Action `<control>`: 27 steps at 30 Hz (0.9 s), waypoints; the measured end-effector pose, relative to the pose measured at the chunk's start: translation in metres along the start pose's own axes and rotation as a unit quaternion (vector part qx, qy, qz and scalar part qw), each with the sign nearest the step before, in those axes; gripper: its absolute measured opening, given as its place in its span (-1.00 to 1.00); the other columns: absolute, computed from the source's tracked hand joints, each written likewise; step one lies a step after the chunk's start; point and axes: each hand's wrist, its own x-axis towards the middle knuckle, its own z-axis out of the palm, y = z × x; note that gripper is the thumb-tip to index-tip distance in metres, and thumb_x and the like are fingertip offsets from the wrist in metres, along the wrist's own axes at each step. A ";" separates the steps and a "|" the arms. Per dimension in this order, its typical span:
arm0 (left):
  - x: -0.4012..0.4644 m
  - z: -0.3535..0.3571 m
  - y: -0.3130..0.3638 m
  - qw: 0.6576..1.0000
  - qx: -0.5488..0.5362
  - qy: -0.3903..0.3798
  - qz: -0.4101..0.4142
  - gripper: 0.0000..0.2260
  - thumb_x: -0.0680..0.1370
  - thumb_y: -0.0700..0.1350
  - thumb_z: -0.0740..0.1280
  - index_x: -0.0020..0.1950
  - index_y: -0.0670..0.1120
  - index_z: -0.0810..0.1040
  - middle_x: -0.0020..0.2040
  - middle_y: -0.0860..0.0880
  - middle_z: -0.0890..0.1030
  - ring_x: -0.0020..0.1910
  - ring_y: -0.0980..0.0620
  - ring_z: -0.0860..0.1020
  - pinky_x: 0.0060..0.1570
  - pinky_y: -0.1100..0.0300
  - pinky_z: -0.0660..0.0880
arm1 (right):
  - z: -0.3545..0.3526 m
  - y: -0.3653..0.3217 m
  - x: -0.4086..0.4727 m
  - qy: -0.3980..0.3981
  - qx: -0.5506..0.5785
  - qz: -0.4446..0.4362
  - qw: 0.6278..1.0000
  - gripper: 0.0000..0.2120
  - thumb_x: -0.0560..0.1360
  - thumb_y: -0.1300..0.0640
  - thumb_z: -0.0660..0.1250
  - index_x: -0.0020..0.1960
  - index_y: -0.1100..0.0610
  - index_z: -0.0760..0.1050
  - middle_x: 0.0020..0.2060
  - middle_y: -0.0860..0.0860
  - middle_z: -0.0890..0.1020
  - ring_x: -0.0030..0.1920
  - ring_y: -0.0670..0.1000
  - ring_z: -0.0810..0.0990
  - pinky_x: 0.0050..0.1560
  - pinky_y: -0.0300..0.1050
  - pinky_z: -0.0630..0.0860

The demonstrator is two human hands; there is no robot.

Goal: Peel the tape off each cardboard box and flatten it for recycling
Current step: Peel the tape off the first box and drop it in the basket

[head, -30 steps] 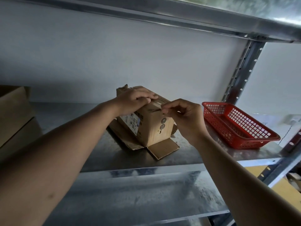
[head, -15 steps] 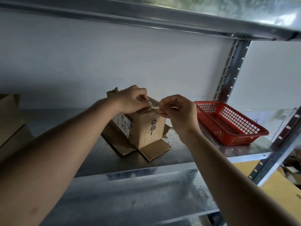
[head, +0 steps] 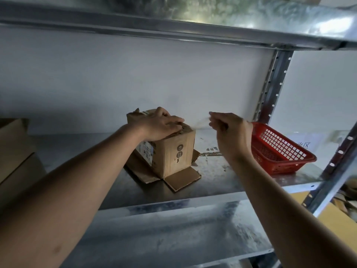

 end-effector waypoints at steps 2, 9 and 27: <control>-0.001 0.000 -0.001 1.000 0.002 0.003 0.004 -0.42 0.43 0.56 -0.06 0.43 0.55 0.29 0.44 0.14 0.24 0.55 -0.08 0.18 0.43 -0.18 0.23 | 0.008 -0.002 -0.001 -0.050 -0.056 -0.096 0.992 -0.74 0.58 0.40 0.38 0.20 0.20 0.70 0.04 0.11 0.74 -0.03 0.00 0.71 0.03 -0.57 0.41; -0.003 0.004 -0.001 0.998 -0.060 0.015 0.001 -0.54 0.49 0.56 0.12 0.37 0.55 0.39 0.29 0.24 0.28 0.49 0.05 0.22 0.39 0.03 0.23 | 0.024 -0.003 0.002 -0.158 0.046 0.040 0.986 -0.82 0.49 0.30 0.53 0.01 0.06 0.77 0.13 -0.04 0.73 0.07 -0.11 0.71 0.12 -0.39 0.57; -0.007 -0.005 -0.005 0.991 -0.112 0.001 0.070 -0.43 0.32 0.55 0.33 0.33 0.51 0.49 0.39 0.28 0.33 0.48 0.16 0.27 0.53 -0.06 0.23 | 0.038 0.035 0.017 -0.168 0.364 0.250 0.881 -0.89 0.56 0.33 0.46 0.07 0.22 0.69 -0.07 0.15 0.74 -0.07 0.14 0.78 -0.02 -0.05 0.71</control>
